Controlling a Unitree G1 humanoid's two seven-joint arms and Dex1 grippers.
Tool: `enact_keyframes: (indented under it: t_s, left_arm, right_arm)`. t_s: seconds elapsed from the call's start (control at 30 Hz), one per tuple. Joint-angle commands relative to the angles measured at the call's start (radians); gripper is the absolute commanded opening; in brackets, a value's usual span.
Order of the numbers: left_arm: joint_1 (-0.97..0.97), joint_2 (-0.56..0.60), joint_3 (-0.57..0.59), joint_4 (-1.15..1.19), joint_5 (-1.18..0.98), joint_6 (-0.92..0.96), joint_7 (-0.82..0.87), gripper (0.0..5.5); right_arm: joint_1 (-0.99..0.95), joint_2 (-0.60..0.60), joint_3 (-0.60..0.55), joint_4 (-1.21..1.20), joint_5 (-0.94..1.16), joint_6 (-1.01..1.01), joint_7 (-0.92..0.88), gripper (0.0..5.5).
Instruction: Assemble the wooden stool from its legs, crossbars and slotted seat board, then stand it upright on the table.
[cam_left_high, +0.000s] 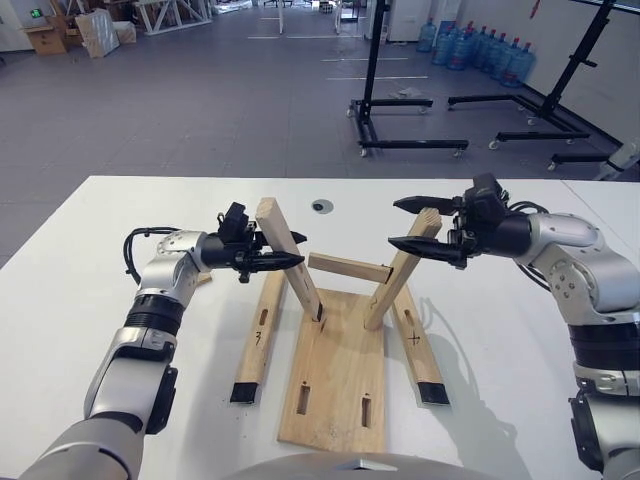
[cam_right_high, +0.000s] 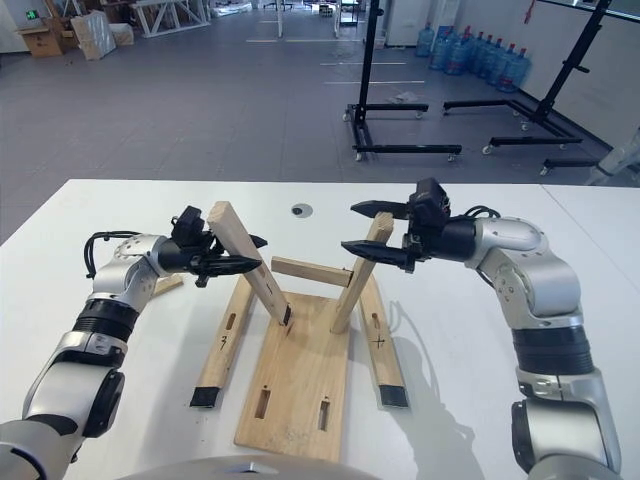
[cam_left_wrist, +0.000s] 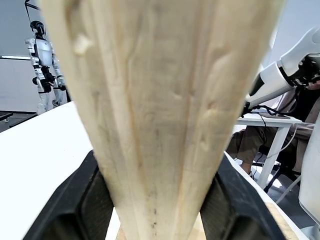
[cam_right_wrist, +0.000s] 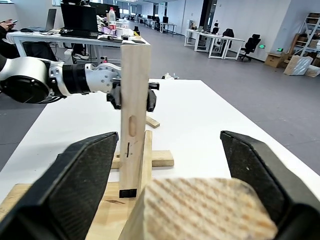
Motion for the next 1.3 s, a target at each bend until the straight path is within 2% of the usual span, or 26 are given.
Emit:
enact_keyframes:
  t_s: [0.03, 0.2, 0.5, 0.93, 1.07, 1.3]
  left_arm:
    - [-0.010, 0.002, -0.044, 0.144, 0.107, -0.008, 0.003, 2.09]
    - [-0.061, 0.001, -0.097, 0.241, 0.135, -0.037, -0.008, 2.09]
    - [-0.065, -0.016, -0.224, 0.205, 0.135, -0.063, -0.009, 2.09]
    - [-0.080, -0.046, -0.297, 0.289, 0.162, -0.038, -0.008, 2.09]
    - [-0.059, -0.034, -0.352, 0.296, 0.165, -0.026, -0.009, 2.09]
    - [-0.063, -0.007, -0.374, 0.274, 0.126, 0.002, -0.009, 2.09]
  right_arm:
    - [0.000, -0.008, 0.026, -0.002, -0.013, 0.005, 0.017, 3.74]
    - [-0.010, -0.002, 0.035, 0.007, -0.014, 0.000, 0.018, 3.74]
    - [0.001, 0.017, 0.035, 0.015, -0.023, -0.013, 0.003, 3.74]
    - [0.006, 0.037, 0.054, 0.012, -0.030, -0.012, 0.010, 3.74]
    - [0.010, 0.042, 0.064, 0.005, -0.026, -0.005, 0.014, 3.74]
    - [0.046, 0.056, 0.097, -0.057, -0.014, 0.017, 0.007, 3.74]
